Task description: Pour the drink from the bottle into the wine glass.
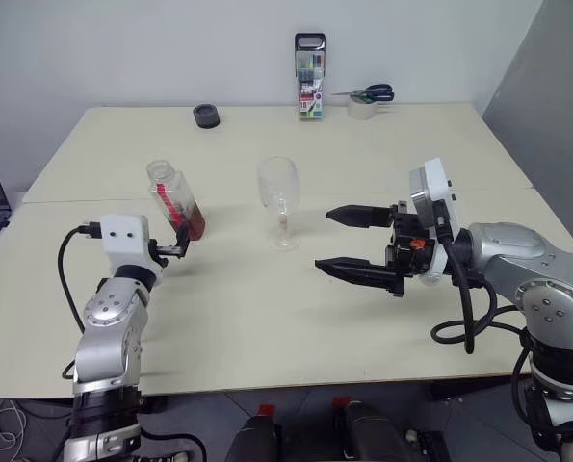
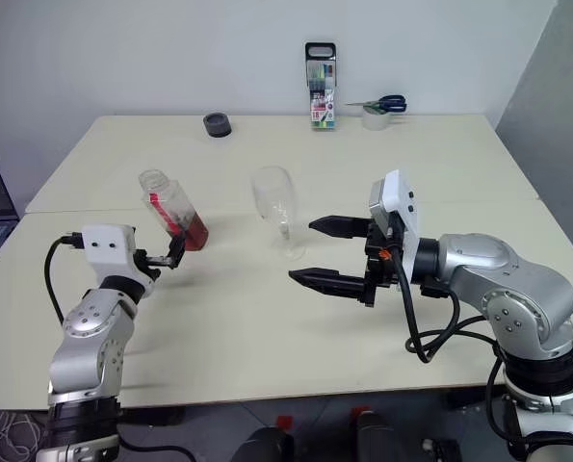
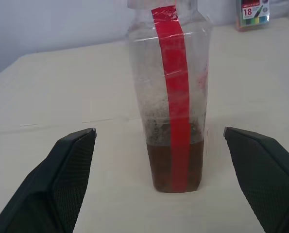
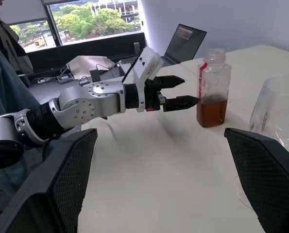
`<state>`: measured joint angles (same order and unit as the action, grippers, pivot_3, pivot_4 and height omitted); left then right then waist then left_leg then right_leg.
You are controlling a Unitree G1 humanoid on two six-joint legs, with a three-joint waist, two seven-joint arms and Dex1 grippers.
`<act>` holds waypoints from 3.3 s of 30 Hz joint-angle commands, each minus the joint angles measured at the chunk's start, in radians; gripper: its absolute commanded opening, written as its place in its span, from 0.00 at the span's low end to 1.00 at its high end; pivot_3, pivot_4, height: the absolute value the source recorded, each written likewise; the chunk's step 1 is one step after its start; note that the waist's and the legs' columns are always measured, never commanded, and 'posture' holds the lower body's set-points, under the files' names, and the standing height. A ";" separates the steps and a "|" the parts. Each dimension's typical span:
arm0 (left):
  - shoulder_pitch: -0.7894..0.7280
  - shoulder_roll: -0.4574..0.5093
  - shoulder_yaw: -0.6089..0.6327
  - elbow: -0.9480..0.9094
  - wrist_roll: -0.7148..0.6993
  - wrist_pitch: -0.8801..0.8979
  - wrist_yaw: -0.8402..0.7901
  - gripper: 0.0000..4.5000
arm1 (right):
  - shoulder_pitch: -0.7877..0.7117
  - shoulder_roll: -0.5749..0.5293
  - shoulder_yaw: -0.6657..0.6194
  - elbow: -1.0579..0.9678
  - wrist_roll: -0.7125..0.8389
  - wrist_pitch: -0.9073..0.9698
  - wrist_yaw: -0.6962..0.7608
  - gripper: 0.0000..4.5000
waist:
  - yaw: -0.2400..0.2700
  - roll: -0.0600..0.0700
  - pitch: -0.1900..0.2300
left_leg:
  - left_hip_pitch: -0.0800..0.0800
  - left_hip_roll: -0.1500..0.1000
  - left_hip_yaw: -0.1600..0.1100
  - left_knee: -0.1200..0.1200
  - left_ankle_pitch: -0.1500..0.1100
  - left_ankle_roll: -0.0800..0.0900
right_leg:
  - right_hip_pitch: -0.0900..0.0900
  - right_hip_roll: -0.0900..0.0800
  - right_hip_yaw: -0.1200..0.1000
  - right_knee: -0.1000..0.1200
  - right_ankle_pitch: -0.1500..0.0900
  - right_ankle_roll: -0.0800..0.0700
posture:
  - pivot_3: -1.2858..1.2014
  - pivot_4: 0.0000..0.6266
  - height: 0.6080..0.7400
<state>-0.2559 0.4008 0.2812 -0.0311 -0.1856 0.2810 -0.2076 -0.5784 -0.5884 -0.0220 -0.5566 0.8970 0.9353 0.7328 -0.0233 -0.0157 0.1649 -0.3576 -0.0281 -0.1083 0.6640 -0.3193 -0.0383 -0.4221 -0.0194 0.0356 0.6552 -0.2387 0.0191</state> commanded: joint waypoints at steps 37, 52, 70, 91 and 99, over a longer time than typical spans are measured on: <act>-0.398 0.141 -0.137 0.595 0.193 -0.457 -0.135 0.42 | -0.003 -0.027 -0.023 -0.043 0.021 -0.059 -0.133 1.00 | -0.003 -0.001 0.000 | -0.004 -0.001 0.000 0.001 0.000 0.000 | -0.005 -0.001 0.000 0.001 0.000 0.000 | 0.52 0.24 1.00; -0.754 0.208 -0.349 0.769 0.370 -0.651 -0.270 0.42 | -0.050 0.116 0.050 0.098 -0.343 -0.345 -0.234 1.00 | -0.009 -0.005 0.000 | -0.010 -0.003 0.008 0.001 0.001 0.000 | -0.018 -0.001 0.004 0.008 0.001 0.002 | 0.52 0.24 1.00; -0.827 0.285 -0.452 0.867 0.549 -0.884 -0.226 0.42 | 0.097 0.129 0.076 0.058 -0.345 -0.402 -0.099 1.00 | -0.008 -0.005 0.000 | -0.013 -0.003 0.009 0.002 0.000 0.000 | -0.019 -0.001 0.004 0.008 0.001 0.002 | 0.52 0.24 1.00; -0.929 0.347 -0.564 0.988 0.752 -1.022 -0.086 0.42 | 0.134 0.184 0.109 0.096 -0.420 -0.466 -0.091 1.00 | -0.008 -0.005 0.000 | -0.012 -0.003 0.009 0.004 0.001 0.000 | -0.019 -0.001 0.003 0.010 0.001 0.002 | 0.52 0.24 1.00; -0.955 0.360 -0.595 1.014 0.790 -1.046 -0.055 0.42 | 0.137 0.190 0.115 0.090 -0.422 -0.468 -0.097 1.00 | -0.009 -0.005 0.000 | -0.012 -0.003 0.009 0.005 0.001 0.000 | -0.019 -0.001 0.004 0.011 0.001 0.002 | 0.52 0.24 1.00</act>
<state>-1.1622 0.7352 -0.3203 0.9932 0.6051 -0.7522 -0.2891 -0.4419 -0.4036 0.0996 -0.4253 0.4805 0.4904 0.6386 -0.0321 -0.0203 0.1654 -0.3701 -0.0316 -0.0994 0.6689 -0.3188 -0.0381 -0.4416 -0.0202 0.0391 0.6660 -0.2381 0.0209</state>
